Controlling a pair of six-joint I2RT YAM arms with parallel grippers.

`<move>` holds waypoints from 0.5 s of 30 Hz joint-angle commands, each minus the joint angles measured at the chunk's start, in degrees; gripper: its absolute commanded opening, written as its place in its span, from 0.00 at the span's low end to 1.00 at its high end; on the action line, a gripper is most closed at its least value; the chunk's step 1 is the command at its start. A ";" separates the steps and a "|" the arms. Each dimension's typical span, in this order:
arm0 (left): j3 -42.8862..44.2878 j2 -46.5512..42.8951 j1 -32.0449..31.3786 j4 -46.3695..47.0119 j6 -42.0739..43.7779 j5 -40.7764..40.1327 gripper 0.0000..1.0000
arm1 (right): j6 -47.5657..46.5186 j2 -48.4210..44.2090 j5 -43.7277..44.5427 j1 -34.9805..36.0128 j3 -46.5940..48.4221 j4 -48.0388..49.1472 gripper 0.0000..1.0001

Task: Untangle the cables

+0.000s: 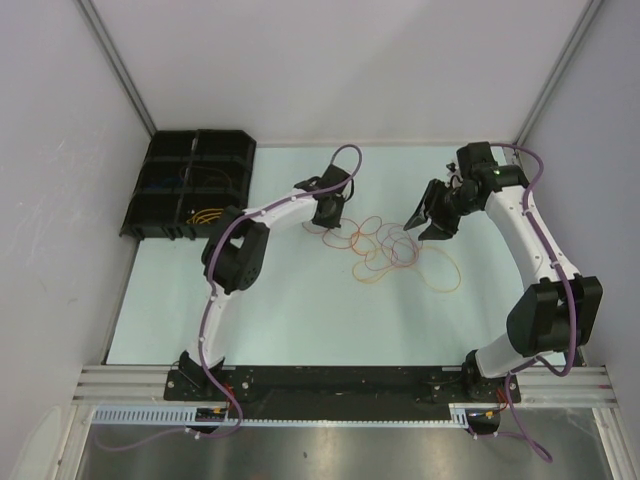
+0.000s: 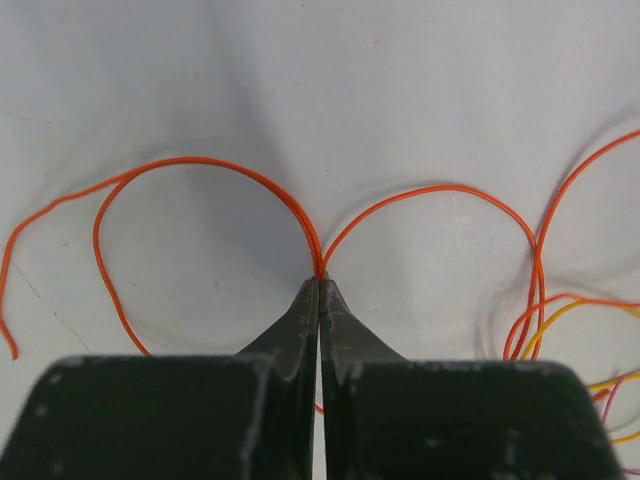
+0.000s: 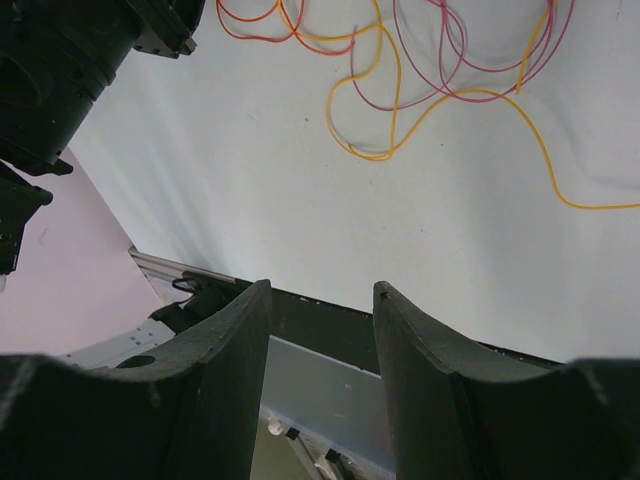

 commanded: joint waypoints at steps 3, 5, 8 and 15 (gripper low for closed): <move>-3.65 -2.79 -0.17 -3.40 -2.54 -0.44 0.00 | 0.44 0.71 0.03 1.04 2.74 0.39 0.50; -2.25 -4.64 -0.17 -3.84 -5.00 0.18 0.00 | 0.70 0.89 -0.15 1.48 2.66 1.00 0.50; 3.02 -5.87 -0.09 -6.82 -7.99 2.20 0.00 | 1.14 1.33 -0.59 2.62 2.65 1.96 0.50; 9.54 -10.96 0.44 -12.46 -11.51 3.08 0.00 | 1.49 1.42 -1.55 4.47 2.30 4.08 0.50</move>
